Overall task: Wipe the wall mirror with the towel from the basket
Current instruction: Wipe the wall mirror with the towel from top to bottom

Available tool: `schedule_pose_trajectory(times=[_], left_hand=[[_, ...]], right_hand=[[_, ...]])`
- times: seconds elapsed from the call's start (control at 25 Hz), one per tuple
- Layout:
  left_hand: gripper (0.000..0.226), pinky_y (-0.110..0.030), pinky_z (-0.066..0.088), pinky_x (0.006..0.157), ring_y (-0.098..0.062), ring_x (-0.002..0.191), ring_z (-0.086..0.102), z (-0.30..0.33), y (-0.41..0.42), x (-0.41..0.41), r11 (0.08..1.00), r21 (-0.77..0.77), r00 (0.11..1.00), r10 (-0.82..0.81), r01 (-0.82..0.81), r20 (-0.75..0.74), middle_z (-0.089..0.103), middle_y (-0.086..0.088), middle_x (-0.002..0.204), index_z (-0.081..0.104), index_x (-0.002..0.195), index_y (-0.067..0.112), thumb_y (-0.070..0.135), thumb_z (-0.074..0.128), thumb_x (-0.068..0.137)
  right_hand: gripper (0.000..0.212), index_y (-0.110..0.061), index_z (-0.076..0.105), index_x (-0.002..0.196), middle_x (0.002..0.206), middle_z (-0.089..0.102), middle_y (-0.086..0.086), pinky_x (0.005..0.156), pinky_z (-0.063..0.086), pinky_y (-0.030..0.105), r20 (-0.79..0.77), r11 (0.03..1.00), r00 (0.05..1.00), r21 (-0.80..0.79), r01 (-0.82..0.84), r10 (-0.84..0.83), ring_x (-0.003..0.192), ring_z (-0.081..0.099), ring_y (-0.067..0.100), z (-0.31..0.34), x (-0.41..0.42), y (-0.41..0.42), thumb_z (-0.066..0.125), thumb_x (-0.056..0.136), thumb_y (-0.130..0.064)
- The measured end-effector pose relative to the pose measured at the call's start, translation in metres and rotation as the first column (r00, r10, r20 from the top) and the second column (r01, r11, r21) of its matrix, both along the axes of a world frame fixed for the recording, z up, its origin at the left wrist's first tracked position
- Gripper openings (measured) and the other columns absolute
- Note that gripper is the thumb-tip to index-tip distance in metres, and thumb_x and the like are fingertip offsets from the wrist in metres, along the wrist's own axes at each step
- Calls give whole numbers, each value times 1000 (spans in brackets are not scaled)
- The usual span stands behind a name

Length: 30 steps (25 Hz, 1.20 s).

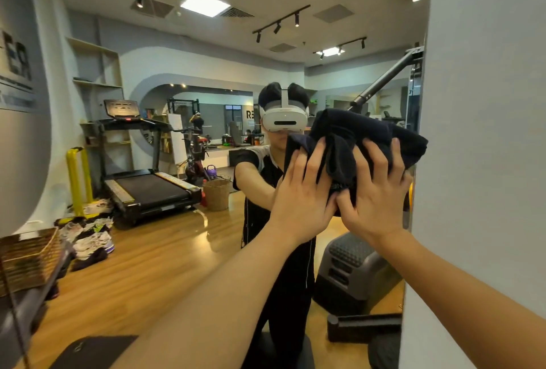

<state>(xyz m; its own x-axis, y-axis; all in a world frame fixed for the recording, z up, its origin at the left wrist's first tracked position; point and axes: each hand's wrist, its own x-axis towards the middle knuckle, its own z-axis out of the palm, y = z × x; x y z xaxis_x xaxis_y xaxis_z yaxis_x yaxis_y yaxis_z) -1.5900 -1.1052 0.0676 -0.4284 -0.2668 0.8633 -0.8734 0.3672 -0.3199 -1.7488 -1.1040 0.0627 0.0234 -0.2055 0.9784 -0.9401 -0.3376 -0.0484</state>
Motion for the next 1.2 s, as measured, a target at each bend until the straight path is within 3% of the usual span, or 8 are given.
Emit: schedule_pose_trajectory(times=[0.24, 0.4, 0.48, 0.72, 1.2], left_hand=[[68, -49, 15, 127, -39, 153, 21, -5, 5, 74, 998, 42, 999, 43, -44, 29, 12, -19, 167, 26, 161, 10, 45, 40, 104], [66, -39, -4, 128, -37, 150, 21, -3, 15, 110, 997, 4, 997, 75, -75, 21, 13, -17, 165, 32, 159, 10, 44, 43, 103], [67, -37, -6, 128, -37, 150, 20, -5, 17, 132, 997, -7, 997, 75, -75, 5, 14, -17, 165, 33, 159, 10, 43, 47, 102], [72, -53, 26, 124, -38, 150, 19, -12, 22, 212, 997, 53, 998, 59, -58, -12, 9, -17, 166, 18, 161, 14, 43, 49, 103], [73, -53, 39, 116, -37, 151, 22, -22, 54, 392, 986, 116, 987, 127, -115, -99, 10, -18, 166, 8, 162, 15, 42, 43, 105]], right_hand=[[80, -17, 39, 152, 160, 31, 9, 103, 32, 60, 6, 998, 1000, 54, 17, -17, 155, 12, 42, -6, 71, 6, 50, 79, -47], [81, -17, 38, 152, 160, 31, 9, 103, 31, 59, 8, 998, 1000, 64, 27, -27, 154, 12, 42, -7, 108, 9, 48, 79, -49], [81, -17, 38, 152, 160, 31, 10, 103, 30, 60, 1, 998, 1000, 63, 24, -24, 154, 12, 43, -8, 130, 10, 49, 79, -48], [84, -17, 36, 154, 161, 31, 10, 102, 31, 60, -12, 996, 1000, 83, -14, 15, 154, 11, 43, -9, 208, 15, 56, 78, -45], [81, -17, 32, 157, 164, 29, 11, 104, 27, 68, -104, 986, 990, 148, -78, 94, 155, 8, 45, -13, 394, 27, 56, 84, -43]])
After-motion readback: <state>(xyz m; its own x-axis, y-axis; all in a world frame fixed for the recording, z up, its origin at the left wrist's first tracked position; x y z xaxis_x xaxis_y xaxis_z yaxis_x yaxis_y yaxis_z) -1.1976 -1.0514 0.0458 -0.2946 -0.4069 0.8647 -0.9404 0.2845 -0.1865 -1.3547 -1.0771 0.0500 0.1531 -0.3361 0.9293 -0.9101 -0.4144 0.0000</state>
